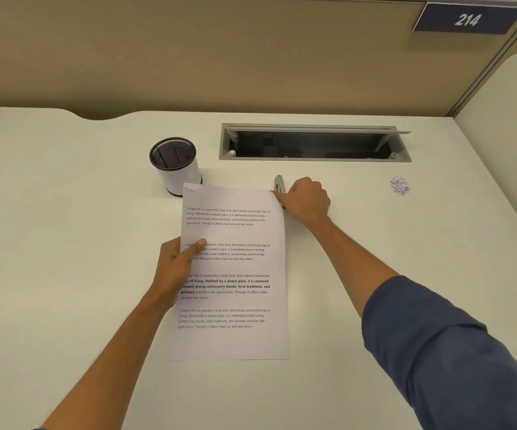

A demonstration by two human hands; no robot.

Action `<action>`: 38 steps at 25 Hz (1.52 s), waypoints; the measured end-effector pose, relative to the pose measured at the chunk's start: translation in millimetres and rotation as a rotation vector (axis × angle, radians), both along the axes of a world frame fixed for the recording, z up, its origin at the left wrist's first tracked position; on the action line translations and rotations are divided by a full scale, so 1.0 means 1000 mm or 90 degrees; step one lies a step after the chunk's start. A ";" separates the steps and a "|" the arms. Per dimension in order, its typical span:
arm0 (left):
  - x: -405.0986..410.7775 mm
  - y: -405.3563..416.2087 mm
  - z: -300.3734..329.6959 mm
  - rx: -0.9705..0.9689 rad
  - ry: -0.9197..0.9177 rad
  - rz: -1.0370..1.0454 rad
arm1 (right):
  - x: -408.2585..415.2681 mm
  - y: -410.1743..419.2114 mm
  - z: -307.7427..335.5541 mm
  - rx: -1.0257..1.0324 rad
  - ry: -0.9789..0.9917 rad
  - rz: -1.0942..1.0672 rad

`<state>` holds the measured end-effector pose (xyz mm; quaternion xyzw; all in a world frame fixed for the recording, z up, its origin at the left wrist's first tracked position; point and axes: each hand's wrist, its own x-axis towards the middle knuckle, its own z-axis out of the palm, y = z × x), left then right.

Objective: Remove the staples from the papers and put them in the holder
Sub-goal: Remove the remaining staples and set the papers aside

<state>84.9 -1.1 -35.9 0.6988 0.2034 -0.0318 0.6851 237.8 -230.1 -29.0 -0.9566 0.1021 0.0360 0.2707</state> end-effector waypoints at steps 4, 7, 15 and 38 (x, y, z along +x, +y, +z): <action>-0.001 0.003 0.001 0.002 -0.002 0.010 | -0.005 0.008 0.005 -0.065 0.033 -0.001; 0.000 0.005 0.002 0.004 0.000 0.010 | -0.006 0.010 0.005 -0.070 0.041 -0.003; 0.001 0.005 0.010 0.003 -0.018 0.003 | -0.020 -0.003 0.000 -0.017 -0.064 -0.053; -0.015 -0.030 0.062 -0.006 -0.125 -0.104 | -0.074 -0.043 0.123 1.070 -0.144 -0.107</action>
